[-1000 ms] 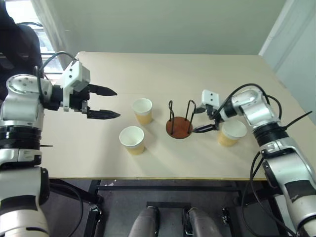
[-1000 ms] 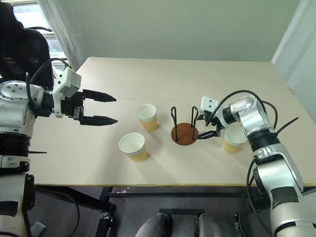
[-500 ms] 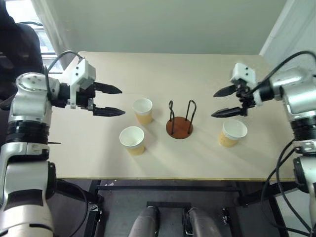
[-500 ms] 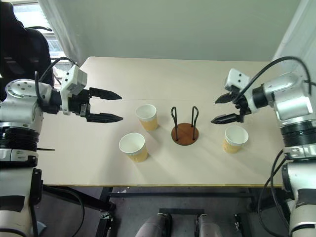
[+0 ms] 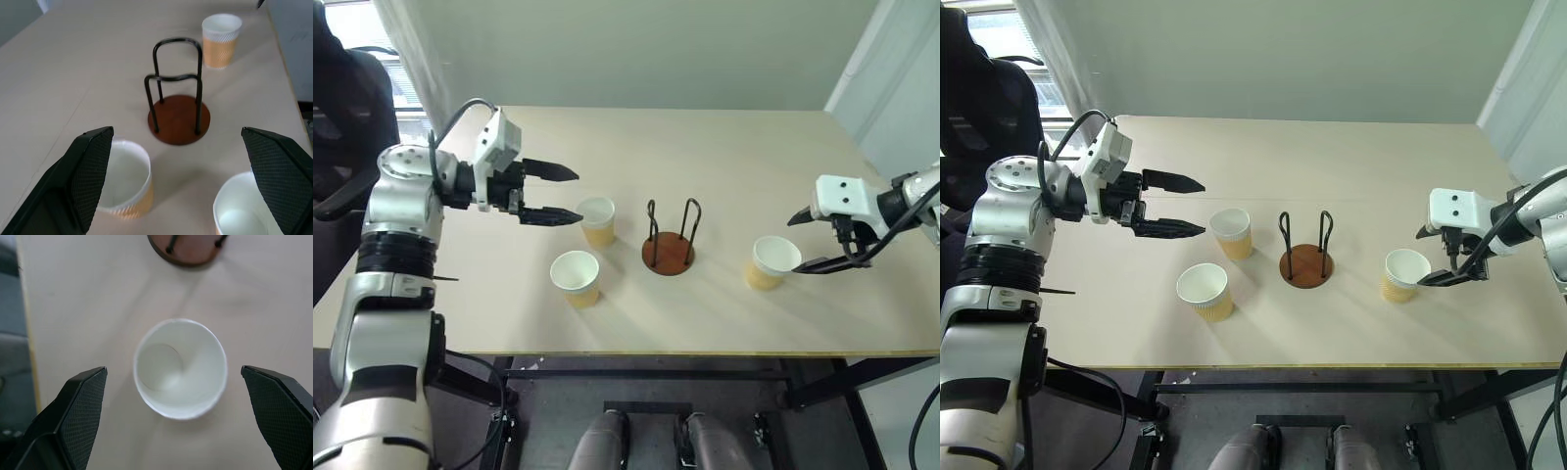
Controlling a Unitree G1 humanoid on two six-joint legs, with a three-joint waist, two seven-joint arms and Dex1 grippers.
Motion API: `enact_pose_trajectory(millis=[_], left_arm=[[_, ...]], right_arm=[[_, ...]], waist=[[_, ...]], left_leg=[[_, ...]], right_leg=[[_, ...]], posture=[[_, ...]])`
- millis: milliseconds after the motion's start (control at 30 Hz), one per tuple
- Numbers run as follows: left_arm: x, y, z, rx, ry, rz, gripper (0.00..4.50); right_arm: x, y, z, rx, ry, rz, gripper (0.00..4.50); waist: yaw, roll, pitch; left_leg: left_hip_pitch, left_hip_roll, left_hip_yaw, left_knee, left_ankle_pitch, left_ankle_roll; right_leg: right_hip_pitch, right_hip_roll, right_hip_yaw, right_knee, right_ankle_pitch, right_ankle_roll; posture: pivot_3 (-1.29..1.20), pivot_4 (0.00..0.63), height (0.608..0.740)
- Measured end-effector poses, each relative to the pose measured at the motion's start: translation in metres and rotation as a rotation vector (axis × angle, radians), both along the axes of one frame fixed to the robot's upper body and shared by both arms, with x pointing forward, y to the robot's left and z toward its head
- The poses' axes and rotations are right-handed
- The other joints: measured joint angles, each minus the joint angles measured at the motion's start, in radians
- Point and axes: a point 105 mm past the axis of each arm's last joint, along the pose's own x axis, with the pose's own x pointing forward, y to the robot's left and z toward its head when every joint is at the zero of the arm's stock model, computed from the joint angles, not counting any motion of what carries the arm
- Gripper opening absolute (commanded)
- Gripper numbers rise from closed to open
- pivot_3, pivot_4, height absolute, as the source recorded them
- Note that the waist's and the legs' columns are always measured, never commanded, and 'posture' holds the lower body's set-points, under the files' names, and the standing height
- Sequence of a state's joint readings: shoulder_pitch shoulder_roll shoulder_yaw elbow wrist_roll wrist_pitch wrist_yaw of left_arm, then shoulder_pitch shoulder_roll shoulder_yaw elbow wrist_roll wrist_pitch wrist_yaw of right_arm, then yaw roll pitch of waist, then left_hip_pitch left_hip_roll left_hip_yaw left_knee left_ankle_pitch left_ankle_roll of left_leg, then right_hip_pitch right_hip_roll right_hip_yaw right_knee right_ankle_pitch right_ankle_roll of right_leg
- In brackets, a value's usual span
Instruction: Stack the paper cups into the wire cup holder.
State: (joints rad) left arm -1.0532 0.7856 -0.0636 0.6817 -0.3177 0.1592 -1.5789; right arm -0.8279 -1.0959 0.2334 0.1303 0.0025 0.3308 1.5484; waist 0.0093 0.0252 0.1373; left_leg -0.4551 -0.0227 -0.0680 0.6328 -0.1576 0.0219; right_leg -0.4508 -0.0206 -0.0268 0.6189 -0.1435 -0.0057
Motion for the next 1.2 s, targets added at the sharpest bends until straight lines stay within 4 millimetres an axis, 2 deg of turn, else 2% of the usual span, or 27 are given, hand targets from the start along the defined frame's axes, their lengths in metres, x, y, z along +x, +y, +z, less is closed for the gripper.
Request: enact_pose_trajectory(millis=[33,67,300,467,633,800,900,1200], left_arm=[[-0.001,0.0,0.003,-0.012,-0.009,-0.004,4.5],[-0.001,0.0,0.004,-0.02,-0.015,-0.008,4.5],[-0.01,-0.001,0.007,-0.037,-0.034,-0.04,4.5],[-0.011,-0.002,0.009,-0.028,-0.043,-0.043,4.5],[-0.011,-0.001,0.009,-0.027,-0.039,-0.041,4.5],[-0.013,0.001,0.01,-0.011,-0.042,-0.035,4.5],[-0.014,0.005,0.009,0.007,-0.048,-0.028,4.5],[-0.015,0.009,0.002,0.079,-0.033,-0.018,4.5]], right_arm=[[0.0,-0.001,-0.003,-0.013,0.004,0.004,4.46],[0.0,-0.002,-0.006,-0.018,0.01,0.006,4.46],[-0.002,-0.004,-0.019,-0.061,0.029,0.04,4.46],[-0.003,-0.004,-0.025,-0.094,0.03,0.071,4.46],[-0.005,-0.004,-0.041,-0.162,0.054,0.117,4.46],[-0.004,-0.007,-0.046,-0.202,0.047,0.14,4.46],[-0.004,-0.006,-0.052,-0.227,0.059,0.156,3.87],[-0.003,-0.001,-0.051,-0.253,0.069,0.205,0.71]], waist=[[0.0,0.0,0.0],[0.0,0.0,0.0],[0.002,0.0,0.0],[0.005,0.0,0.0],[0.004,0.0,0.0],[0.003,0.0,0.0],[0.003,0.0,0.0],[0.003,0.0,0.0]], left_leg=[[0.0,0.0,0.0,0.0,0.005,0.008],[0.0,0.0,0.0,0.0,0.005,0.008],[-0.002,-0.001,0.0,0.0,0.004,0.01],[-0.002,-0.001,0.0,0.0,0.003,0.011],[-0.002,-0.001,0.0,0.0,0.003,0.011],[-0.002,-0.001,0.0,0.0,0.002,0.01],[-0.002,-0.001,0.0,0.0,0.002,0.01],[-0.002,-0.001,0.0,0.0,0.0,0.007]], right_leg=[[0.0,0.0,0.0,0.0,-0.001,0.002],[0.0,0.0,0.0,0.0,-0.001,0.003],[0.001,0.0,0.0,-0.002,0.003,-0.003],[0.002,0.0,0.0,-0.004,0.003,-0.003],[0.002,0.0,0.0,-0.006,0.004,-0.002],[0.002,0.0,0.0,-0.007,0.005,-0.002],[0.002,0.0,0.0,-0.007,0.005,-0.002],[0.002,0.0,0.0,-0.007,0.005,-0.003]], posture=[[0.0,0.15,0.74],[0.0,0.15,0.74],[0.0,0.15,0.74],[0.0,0.15,0.74],[0.0,0.15,0.74],[0.0,0.15,0.74],[0.0,0.15,0.74],[0.0,0.15,0.74]])
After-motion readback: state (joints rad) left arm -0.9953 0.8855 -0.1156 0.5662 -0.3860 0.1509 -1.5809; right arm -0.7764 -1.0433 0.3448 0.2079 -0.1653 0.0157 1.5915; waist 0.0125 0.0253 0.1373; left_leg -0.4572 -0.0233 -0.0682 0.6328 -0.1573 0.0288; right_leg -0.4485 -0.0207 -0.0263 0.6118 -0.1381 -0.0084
